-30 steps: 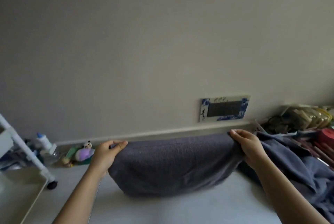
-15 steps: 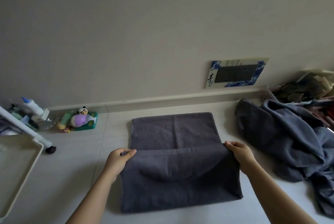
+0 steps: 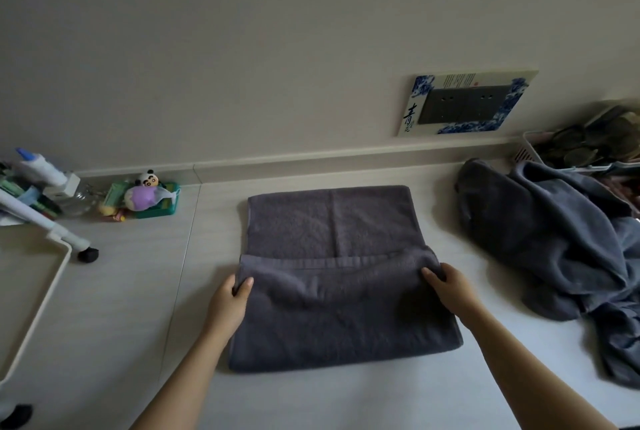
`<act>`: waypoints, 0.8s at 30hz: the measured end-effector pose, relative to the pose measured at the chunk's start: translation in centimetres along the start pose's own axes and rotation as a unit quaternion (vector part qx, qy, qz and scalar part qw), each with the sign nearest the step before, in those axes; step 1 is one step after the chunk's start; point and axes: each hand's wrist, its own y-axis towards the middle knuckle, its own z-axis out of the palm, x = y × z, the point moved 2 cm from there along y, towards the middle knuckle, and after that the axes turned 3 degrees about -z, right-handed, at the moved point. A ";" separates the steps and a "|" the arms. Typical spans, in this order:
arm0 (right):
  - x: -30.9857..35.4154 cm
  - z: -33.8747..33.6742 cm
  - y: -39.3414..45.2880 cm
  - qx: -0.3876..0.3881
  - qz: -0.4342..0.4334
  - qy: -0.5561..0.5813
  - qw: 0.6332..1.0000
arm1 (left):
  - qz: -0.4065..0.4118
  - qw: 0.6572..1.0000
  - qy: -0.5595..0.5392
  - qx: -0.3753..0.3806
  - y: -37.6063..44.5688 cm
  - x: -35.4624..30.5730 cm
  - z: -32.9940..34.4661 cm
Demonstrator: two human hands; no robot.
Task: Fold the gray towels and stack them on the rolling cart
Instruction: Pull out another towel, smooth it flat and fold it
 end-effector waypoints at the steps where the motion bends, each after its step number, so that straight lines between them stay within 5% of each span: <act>1: 0.1 0.0 -0.3 -0.028 -0.018 -0.003 0.999 | 0.021 0.999 0.009 -0.033 -0.4 -0.4 -0.1; 5: 0.3 -0.4 -1.8 -0.099 -0.035 0.010 0.994 | 0.062 0.992 0.019 -0.106 -2.0 -1.2 -0.8; 13: -1.8 0.9 -3.9 -0.063 0.053 -0.045 0.996 | -0.034 0.994 0.097 -0.048 -3.1 2.0 0.2; 20: -2.3 0.5 -6.1 -0.100 0.014 -0.016 0.995 | 0.043 0.987 0.103 -0.118 -5.3 1.8 -0.3; 24: -3.8 1.2 -6.6 -0.079 0.065 -0.074 0.992 | 0.027 0.983 0.167 -0.075 -5.4 4.0 0.3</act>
